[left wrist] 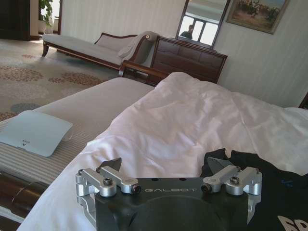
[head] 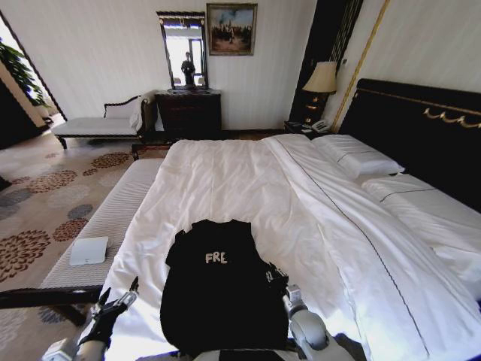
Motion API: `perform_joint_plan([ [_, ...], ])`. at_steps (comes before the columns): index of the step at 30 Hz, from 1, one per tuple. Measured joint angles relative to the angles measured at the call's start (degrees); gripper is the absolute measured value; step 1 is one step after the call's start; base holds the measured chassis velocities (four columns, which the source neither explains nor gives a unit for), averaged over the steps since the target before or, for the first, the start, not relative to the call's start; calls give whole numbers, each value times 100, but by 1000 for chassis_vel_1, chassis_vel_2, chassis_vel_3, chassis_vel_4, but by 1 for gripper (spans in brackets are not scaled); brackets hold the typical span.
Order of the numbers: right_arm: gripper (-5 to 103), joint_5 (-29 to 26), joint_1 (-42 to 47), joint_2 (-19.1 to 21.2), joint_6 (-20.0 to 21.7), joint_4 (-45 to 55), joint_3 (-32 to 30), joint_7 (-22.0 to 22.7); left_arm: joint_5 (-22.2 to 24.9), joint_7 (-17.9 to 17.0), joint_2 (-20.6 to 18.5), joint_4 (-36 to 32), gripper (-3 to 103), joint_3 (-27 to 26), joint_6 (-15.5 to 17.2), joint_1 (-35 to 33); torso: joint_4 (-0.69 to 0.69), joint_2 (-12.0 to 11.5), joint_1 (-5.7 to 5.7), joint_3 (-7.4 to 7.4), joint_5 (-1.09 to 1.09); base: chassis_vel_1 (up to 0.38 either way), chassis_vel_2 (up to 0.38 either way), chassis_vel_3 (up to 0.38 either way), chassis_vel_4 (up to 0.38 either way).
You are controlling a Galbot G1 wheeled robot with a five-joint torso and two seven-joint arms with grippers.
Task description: Fold the clothes on the bed.
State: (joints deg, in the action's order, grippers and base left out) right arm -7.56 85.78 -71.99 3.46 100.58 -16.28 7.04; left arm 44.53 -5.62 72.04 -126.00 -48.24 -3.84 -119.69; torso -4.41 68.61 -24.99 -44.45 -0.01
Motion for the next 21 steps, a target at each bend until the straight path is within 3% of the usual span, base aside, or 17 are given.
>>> perform_joint_plan([
  [3, 1, 133, 178, -128, -119, 24, -2, 170, 0, -3, 5, 15, 100, 27, 0, 26, 0, 0, 0, 0, 1, 0, 0, 0, 0],
  [13, 0, 277, 498, -518, -216, 23, -32, 880, 4, -11, -16, 56, 100, 99, 18, 108, 0, 0, 0, 0, 0, 0, 0, 0, 0],
  [21, -3, 268, 388, -603, -174, -38, -88, 946, -1, -18, -57, 117, 100, 128, 67, 193, 1, 0, 0, 0, 1, 0, 0, 0, 0],
])
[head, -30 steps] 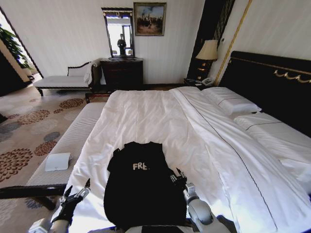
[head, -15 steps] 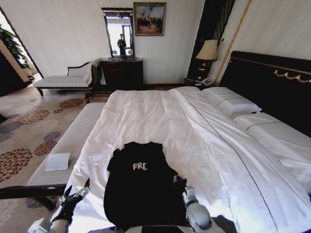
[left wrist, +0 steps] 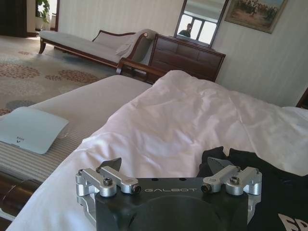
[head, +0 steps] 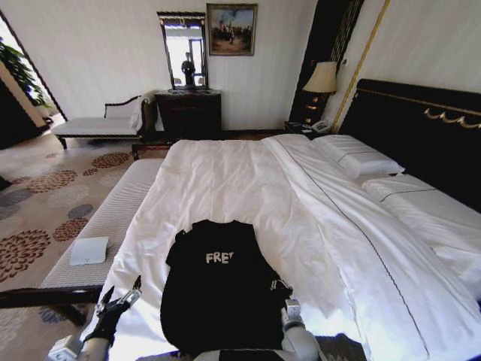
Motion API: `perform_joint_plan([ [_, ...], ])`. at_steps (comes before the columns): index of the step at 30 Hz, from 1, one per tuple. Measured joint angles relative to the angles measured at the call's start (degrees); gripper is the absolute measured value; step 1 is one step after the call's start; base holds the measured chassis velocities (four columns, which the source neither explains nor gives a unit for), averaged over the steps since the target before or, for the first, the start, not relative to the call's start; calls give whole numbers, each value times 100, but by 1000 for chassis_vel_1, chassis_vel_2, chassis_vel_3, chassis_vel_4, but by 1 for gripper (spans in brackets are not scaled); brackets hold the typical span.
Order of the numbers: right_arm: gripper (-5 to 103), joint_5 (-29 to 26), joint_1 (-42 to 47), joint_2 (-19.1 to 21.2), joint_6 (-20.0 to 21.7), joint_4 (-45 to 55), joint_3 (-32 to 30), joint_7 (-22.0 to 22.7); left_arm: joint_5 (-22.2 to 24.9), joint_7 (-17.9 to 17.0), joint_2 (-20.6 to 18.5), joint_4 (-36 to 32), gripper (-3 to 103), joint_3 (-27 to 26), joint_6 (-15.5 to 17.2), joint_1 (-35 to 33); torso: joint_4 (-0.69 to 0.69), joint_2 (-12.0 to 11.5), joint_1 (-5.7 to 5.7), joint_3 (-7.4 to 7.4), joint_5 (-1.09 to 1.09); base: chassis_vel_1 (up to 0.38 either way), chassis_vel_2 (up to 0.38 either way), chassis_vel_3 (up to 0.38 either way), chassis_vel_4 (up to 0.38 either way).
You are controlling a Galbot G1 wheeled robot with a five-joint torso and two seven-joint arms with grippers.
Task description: Fold the clothes on the bed.
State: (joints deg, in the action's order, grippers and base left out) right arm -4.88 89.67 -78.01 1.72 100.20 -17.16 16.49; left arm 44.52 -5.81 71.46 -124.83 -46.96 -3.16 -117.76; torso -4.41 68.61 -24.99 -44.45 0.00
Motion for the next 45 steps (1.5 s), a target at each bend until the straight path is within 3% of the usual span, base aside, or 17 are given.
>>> perform_joint_plan([
  [3, 2, 3, 37, 21, 0, 88, -41, -62, 3, -4, -23, 87, 100, 58, 89, 106, 0, 0, 0, 0, 0, 0, 0, 0, 0],
  [5, 12, 26, 159, 58, -7, 255, -74, -135, 30, -42, -76, 227, 100, 133, 206, 290, 0, 0, 0, 0, -1, 0, 0, 0, 0],
  [7, 24, 112, 402, 100, -53, 497, -124, -236, 225, -177, -138, 393, 100, 204, 532, 675, -1, 0, 0, 0, -1, 0, 0, 0, 0],
  [8, 24, 112, 402, 100, -53, 497, -124, -236, 225, -177, -138, 393, 100, 204, 532, 675, -1, 0, 0, 0, -1, 0, 0, 0, 0],
  [9, 24, 163, 495, 110, -93, 583, -155, -274, 371, -263, -177, 445, 100, 236, 677, 863, 0, 0, 0, 0, -1, 0, 0, 0, 0],
  [13, 45, 304, 884, 111, -253, 895, -281, -366, 855, -591, -373, 741, 100, 450, 1152, 1914, -1, 0, 0, 0, -1, 0, 0, 0, 0],
  [21, 67, 369, 1173, 42, -348, 1121, -460, -383, 1271, -769, -599, 1435, 100, 837, 1407, 3155, -2, -1, -1, -1, -1, 0, 0, 0, 0],
  [27, 93, 346, 1134, 87, -285, 1115, -454, -379, 1202, -431, -756, 2351, 100, 955, 1408, 3772, 2, -1, -1, -1, 0, 0, 0, 0, 0],
  [30, 99, 336, 1173, 91, -260, 1110, -470, -373, 1167, -280, -829, 2760, 100, 1120, 1404, 4101, -2, -1, -1, -1, -1, 0, 0, 0, 0],
  [35, 100, 309, 1178, 103, -217, 1112, -494, -362, 970, -148, -825, 2995, 100, 1444, 1393, 4438, 0, -1, -1, -1, 0, 0, 0, 0, 0],
  [45, 100, 175, 1213, 187, -72, 1188, -571, -323, 632, -257, -642, 3569, 100, 2089, 1426, 5341, -2, -1, -1, 0, 0, 0, 0, 0, 0],
])
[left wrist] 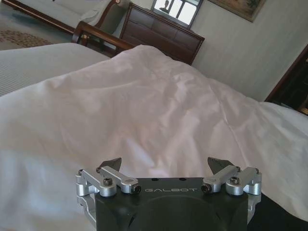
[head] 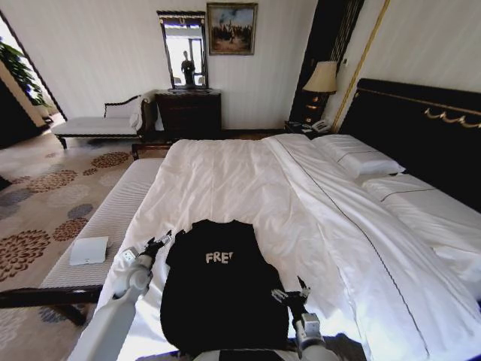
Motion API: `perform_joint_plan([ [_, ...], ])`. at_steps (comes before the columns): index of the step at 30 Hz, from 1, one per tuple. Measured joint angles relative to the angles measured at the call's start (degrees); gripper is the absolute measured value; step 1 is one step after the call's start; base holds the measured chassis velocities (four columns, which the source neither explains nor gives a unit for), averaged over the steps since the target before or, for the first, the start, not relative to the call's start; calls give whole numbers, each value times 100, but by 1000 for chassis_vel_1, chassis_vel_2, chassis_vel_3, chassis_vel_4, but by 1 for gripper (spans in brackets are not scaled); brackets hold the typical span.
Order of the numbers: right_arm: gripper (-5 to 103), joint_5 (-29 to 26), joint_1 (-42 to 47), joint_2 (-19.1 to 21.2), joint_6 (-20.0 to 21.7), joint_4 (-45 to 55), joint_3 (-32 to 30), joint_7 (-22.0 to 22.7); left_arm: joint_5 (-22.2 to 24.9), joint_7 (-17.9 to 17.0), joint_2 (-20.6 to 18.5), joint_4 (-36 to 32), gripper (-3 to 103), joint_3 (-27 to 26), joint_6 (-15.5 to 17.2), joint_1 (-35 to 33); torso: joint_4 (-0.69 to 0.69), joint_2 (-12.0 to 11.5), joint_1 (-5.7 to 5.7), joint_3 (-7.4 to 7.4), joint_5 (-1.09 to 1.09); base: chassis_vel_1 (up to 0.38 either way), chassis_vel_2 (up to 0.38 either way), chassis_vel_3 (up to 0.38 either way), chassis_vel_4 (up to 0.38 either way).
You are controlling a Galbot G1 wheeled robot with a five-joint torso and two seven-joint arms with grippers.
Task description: Fold the clothes on the bed.
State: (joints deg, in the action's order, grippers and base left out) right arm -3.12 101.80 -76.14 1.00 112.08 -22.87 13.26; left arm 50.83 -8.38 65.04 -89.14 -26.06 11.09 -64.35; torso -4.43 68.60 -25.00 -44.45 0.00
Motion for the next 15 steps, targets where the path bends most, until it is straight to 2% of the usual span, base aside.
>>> perform_joint_plan([
  [10, 100, -269, -119, 93, 78, 64, -99, 9, -391, 21, 16, 261, 100, 412, -3, 73, 2, 0, 1, 0, 1, 0, 0, 0, 0],
  [12, 100, -291, -124, 96, 80, 68, -104, 10, -427, 22, 28, 292, 103, 441, -9, 78, 1, 0, 1, 0, 0, 0, 0, 0, 0],
  [15, 100, -343, -140, 102, 84, 91, -126, 12, -526, 23, 54, 386, 94, 523, -15, 114, 2, 0, 1, 0, 0, 0, 0, 0, 0],
])
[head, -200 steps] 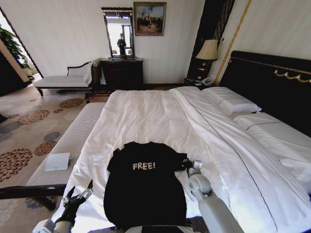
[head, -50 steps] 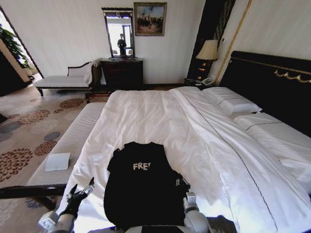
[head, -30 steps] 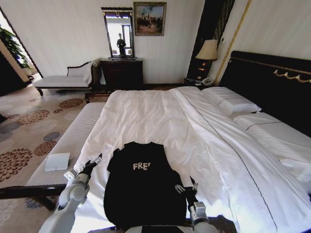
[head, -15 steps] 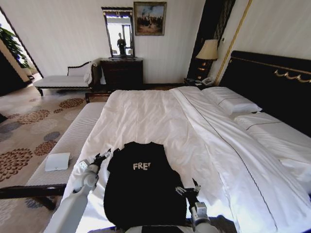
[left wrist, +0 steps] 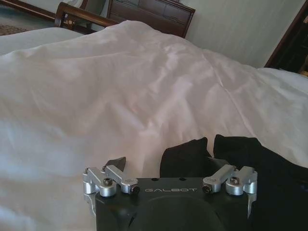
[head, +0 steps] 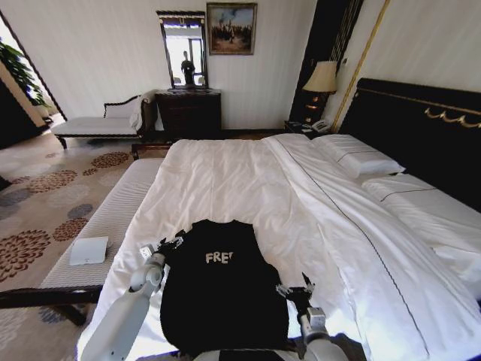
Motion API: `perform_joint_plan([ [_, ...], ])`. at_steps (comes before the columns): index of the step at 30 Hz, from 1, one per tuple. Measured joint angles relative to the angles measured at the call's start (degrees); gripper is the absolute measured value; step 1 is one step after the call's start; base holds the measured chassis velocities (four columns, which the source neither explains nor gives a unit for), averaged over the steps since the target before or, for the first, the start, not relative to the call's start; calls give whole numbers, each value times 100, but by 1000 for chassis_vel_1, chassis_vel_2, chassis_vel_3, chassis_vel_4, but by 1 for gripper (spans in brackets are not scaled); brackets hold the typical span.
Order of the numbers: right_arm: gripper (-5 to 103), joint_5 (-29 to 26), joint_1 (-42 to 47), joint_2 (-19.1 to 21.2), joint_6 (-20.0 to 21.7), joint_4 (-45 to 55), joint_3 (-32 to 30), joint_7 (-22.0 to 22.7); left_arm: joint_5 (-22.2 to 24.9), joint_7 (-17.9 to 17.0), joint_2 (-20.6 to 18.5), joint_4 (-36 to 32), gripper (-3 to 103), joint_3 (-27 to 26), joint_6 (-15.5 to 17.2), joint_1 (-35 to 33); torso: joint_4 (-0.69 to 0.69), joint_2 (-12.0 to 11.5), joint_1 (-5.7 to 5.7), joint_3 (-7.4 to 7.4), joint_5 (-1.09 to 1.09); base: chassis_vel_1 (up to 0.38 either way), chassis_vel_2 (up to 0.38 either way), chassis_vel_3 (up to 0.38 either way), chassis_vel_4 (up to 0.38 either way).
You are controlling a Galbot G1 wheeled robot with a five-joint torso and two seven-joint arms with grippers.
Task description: Fold the clothes on the bed.
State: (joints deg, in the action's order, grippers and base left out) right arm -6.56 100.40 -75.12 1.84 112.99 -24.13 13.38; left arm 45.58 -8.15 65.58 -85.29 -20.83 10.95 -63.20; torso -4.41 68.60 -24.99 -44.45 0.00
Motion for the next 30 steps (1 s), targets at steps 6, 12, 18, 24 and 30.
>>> perform_joint_plan([
  [6, 100, -29, 8, 8, 0, 22, -32, 2, -136, -11, 33, 59, 72, 94, -12, 73, 0, 0, 0, 0, 0, 0, 0, 0, 0],
  [12, 100, -28, 9, -1, -3, 23, -19, 2, -194, -27, 27, 70, 51, 112, -44, 99, 0, 0, 0, 0, 0, 0, 0, 0, 0],
  [18, 100, -25, -2, -2, -3, 23, -1, 2, -197, -36, 4, 63, 34, 109, -52, 103, 0, 0, 0, 0, 0, 0, 0, 0, 0],
  [24, 100, -9, -4, -1, -7, 16, 2, 1, -324, -63, -20, -27, 13, 87, -99, 51, 0, 0, 0, 0, -1, 0, 0, 0, 0],
  [30, 100, -6, -16, 7, -19, 1, 10, -9, -495, -99, -112, -245, 1, -189, -174, -236, 0, 0, 0, 0, -1, 0, 0, 0, 0],
])
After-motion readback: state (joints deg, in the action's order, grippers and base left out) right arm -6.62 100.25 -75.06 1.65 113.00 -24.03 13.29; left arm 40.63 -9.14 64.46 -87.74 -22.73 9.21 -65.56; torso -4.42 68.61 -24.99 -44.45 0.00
